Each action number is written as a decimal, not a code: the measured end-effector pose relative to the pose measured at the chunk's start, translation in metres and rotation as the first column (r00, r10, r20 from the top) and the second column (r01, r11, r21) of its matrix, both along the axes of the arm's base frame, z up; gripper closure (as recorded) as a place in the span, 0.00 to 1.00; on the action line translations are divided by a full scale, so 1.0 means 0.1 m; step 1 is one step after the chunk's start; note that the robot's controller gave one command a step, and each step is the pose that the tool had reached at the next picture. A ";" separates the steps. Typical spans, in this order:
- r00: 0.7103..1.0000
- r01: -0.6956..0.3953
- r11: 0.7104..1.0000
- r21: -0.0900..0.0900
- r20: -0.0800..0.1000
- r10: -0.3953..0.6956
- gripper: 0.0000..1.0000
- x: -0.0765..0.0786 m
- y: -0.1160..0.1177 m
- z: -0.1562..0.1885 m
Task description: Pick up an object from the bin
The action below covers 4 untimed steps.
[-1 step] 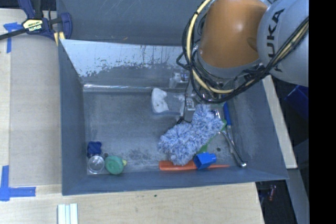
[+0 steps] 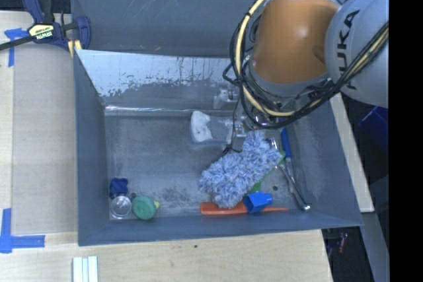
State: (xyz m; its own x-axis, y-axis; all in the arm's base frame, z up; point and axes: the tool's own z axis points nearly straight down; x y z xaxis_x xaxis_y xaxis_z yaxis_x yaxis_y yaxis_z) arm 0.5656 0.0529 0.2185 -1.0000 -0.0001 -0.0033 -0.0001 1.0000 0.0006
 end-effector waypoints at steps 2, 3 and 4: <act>0.817 -0.577 0.817 -0.007 0.010 0.577 0.00 -0.17 -0.44 -0.58; 0.816 -0.578 0.816 -0.001 -0.001 0.578 0.00 -0.14 -0.24 -0.92; 0.610 -0.792 0.610 -0.011 0.008 0.793 0.00 0.01 -0.48 -1.49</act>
Offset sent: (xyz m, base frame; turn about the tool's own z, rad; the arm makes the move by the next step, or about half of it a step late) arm -0.0184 -0.0449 -0.0585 -0.6160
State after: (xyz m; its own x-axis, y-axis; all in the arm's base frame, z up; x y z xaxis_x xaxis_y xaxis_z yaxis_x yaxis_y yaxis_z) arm 0.5670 0.0045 0.0699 -0.6096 -0.7926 -0.0109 -0.7925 0.6097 -0.0108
